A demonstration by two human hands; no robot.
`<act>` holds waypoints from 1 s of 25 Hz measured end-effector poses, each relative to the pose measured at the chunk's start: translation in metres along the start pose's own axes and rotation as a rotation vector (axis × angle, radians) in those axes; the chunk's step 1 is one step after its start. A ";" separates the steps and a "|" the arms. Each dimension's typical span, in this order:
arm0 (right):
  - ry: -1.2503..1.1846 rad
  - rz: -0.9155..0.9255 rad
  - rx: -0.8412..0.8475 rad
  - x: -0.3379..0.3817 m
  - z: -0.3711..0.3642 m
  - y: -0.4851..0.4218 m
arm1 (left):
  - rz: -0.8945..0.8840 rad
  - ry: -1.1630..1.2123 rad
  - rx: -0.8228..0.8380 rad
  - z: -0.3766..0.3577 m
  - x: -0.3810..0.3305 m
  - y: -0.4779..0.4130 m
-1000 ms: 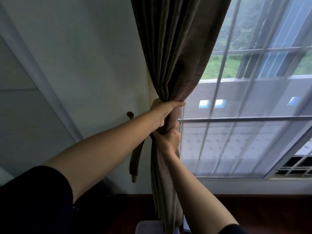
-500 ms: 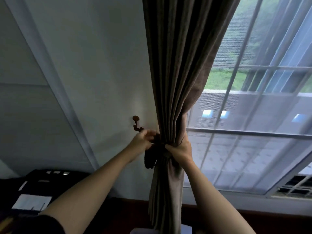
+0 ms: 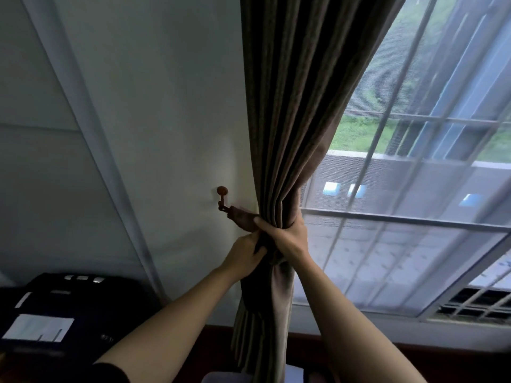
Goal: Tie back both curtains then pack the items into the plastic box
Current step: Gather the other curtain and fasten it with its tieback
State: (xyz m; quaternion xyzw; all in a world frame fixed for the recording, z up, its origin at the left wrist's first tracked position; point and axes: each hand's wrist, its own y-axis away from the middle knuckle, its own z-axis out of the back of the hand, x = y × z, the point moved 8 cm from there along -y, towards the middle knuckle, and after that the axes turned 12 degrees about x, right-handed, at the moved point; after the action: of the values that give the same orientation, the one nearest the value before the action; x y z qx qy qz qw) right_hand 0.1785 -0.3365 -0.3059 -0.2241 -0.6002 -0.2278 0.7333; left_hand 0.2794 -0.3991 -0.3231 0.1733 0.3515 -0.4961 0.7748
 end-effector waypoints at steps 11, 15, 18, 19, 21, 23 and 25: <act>0.182 0.198 -0.238 0.065 0.006 -0.003 | 0.000 -0.107 0.112 -0.001 0.006 0.000; 0.149 0.200 -0.204 0.057 0.018 -0.004 | -0.002 -0.230 0.117 0.013 0.009 0.003; 0.154 0.217 -0.198 0.058 0.023 -0.005 | -0.083 -0.380 0.089 0.031 0.003 0.012; 0.157 0.223 -0.188 0.058 0.024 -0.004 | -0.116 -0.433 0.108 0.033 -0.001 0.018; 0.183 0.230 -0.152 0.060 0.022 -0.004 | -0.155 -0.485 0.162 0.037 -0.003 0.033; 0.219 0.240 -0.098 0.063 0.018 -0.003 | -0.149 -0.496 0.184 0.048 -0.001 0.041; 0.241 0.255 -0.054 0.066 0.017 -0.002 | -0.124 -0.537 0.138 0.068 0.002 0.036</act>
State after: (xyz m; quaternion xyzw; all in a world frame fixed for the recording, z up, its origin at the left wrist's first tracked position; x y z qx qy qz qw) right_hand 0.1761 -0.3323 -0.2376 -0.2893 -0.4682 -0.1742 0.8166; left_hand 0.3377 -0.4261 -0.2802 0.0661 0.1091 -0.5935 0.7947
